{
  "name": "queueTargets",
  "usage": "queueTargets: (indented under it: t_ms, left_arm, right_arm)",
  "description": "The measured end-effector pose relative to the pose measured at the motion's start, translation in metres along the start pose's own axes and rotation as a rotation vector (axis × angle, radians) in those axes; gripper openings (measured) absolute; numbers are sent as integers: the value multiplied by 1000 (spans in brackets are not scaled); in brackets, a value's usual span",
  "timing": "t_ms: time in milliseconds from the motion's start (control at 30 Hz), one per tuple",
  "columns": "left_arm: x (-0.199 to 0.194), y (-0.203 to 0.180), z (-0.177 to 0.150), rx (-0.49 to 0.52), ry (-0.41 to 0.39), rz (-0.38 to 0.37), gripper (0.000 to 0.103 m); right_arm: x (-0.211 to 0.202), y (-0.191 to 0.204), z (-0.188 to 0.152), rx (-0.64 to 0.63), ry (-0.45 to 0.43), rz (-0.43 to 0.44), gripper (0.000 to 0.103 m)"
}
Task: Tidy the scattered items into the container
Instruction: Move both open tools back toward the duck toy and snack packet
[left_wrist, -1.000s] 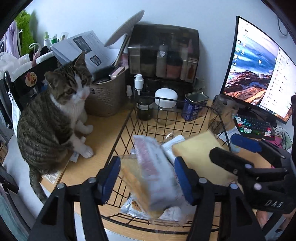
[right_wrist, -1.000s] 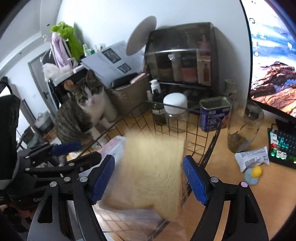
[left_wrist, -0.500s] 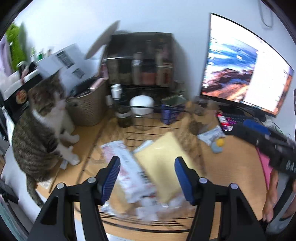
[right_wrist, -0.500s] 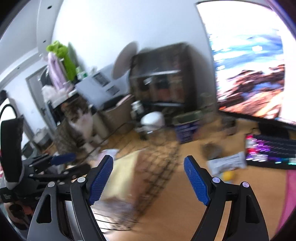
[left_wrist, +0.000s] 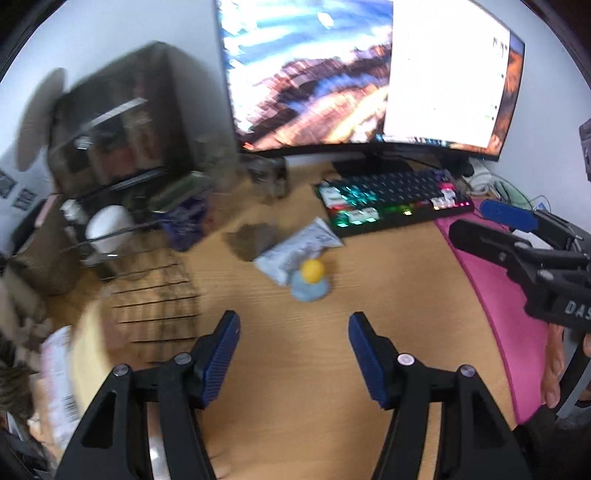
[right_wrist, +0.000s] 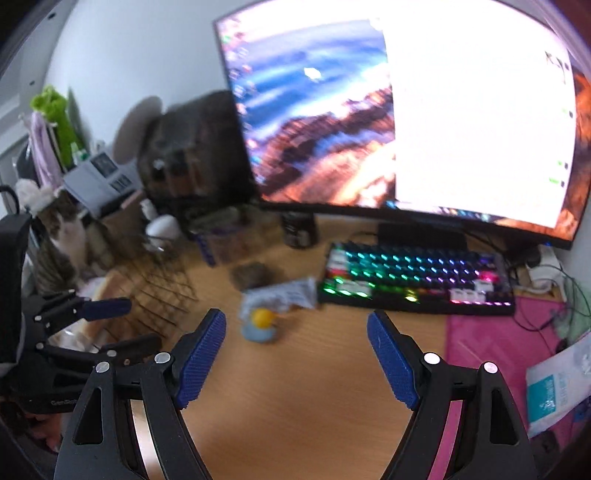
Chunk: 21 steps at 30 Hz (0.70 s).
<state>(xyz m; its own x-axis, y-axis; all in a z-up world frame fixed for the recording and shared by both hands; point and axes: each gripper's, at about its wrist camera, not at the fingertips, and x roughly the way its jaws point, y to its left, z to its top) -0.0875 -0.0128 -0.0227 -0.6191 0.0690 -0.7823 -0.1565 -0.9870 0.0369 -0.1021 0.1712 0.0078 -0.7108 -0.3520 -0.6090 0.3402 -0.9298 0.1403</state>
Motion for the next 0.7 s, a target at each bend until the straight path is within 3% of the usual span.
queueTargets:
  t_ms: [367,600,633,700]
  left_arm:
    - [94,-8,26,-58,102,-32,68]
    - [125,-4,28,-66,142,-34,68]
    - [128,-4,28,-66,144,-36,67]
    - [132,-2,28,-72,148,-35,55]
  right_arm:
    - [56,-37,9,-61,71,14,81]
    - [85,-44,10,-57,111,26,81]
    - [89,-43,10,-63,115,29,81]
    - [98,-41,12,-76,120,33,81]
